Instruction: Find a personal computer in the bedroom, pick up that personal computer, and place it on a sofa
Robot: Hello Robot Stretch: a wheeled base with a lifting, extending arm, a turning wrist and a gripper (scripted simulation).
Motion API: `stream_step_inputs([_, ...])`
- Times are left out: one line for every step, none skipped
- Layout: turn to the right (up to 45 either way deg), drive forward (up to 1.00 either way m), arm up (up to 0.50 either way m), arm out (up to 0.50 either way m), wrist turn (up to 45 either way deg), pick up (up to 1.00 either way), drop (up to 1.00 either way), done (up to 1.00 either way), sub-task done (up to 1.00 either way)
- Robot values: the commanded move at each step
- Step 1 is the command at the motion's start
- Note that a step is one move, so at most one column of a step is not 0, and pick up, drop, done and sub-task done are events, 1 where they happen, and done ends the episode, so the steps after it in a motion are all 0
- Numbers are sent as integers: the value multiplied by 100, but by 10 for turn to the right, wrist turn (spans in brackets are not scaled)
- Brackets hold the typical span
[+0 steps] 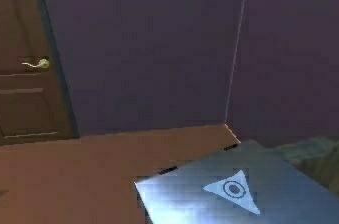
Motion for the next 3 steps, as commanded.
stream_step_inputs([0, 95, 0, 0, 0, 0, 0, 0, 0])
stream_step_inputs([270, 0, 0, 0, 0, 0, 0, 0, 0])
stream_step_inputs([0, 25, 0, 0, 0, 0, 0, 0, 0])
